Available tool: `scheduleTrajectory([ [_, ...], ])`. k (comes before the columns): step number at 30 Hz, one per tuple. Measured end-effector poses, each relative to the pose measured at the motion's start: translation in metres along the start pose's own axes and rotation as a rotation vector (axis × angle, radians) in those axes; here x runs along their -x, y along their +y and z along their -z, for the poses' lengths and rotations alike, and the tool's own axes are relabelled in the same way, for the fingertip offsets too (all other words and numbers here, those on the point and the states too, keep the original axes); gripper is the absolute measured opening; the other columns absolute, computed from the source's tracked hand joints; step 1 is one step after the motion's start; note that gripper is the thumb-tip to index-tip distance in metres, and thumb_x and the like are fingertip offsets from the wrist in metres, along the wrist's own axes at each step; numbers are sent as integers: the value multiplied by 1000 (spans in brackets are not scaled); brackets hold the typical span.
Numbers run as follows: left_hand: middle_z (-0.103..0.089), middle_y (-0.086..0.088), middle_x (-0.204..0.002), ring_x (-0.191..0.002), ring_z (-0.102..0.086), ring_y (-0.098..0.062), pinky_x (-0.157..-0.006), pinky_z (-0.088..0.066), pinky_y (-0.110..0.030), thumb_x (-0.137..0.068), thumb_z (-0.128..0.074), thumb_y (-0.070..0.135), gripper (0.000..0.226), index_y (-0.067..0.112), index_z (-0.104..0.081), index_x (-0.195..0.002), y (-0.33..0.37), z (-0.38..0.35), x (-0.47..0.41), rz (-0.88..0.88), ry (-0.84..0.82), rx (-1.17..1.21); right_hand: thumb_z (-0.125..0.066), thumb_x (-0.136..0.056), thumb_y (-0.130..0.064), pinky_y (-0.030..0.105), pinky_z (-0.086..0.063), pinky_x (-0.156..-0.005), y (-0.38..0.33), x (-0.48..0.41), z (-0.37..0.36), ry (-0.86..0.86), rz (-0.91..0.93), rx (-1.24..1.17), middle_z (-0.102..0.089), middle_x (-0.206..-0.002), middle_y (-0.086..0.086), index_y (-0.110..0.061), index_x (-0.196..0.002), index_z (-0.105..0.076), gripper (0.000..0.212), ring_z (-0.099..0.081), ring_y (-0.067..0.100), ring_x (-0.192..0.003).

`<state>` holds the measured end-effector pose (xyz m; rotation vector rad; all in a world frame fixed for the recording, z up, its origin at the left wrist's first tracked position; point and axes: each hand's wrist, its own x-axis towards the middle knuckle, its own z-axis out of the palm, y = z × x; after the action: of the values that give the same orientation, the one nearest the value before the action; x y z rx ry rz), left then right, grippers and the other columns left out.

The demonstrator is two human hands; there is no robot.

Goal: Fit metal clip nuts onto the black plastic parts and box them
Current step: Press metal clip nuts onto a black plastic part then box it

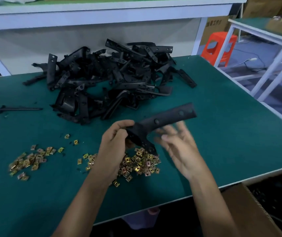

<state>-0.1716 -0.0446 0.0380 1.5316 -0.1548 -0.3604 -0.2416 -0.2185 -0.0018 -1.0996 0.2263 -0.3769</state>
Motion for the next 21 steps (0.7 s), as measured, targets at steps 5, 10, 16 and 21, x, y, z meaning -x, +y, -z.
scheduleTrajectory([
  [5, -65, 21, -105, -92, -61, 0, -76, -46, -16, -103, -48, 37, 24, 42, -53, -125, -25, -2, -3, -133, -105, -568, -73, -91, -29, 18, -52, -59, 18, 7, -1, 43, -112, -97, -74, -92, 0, -25, -113, -75, 23, -64, 7, -65],
  [10, -51, 11, -125, -120, -37, -11, -97, -30, -27, -98, -54, 48, 31, 36, -61, -126, -58, -5, 13, -345, -306, -1109, -60, -99, -28, 23, -56, -66, 22, 6, 10, 276, -76, -246, -74, -109, 2, -26, -125, -70, 28, -67, 11, -76],
  [16, -49, 9, -129, -121, -37, -15, -102, -29, -34, -99, -50, 51, 36, 36, -56, -131, -64, -9, 4, -382, -177, -1230, -63, -95, -33, 22, -55, -65, 21, 8, 7, 261, -90, -237, -72, -104, 1, -29, -122, -73, 29, -64, 9, -73],
  [21, -54, 10, -122, -115, -42, -14, -98, -31, -30, -102, -48, 44, 28, 34, -61, -125, -62, -11, -2, -405, -157, -1211, -65, -91, -35, 22, -54, -64, 19, 10, 6, 263, -97, -234, -70, -104, 2, -28, -123, -72, 33, -62, 10, -74],
])
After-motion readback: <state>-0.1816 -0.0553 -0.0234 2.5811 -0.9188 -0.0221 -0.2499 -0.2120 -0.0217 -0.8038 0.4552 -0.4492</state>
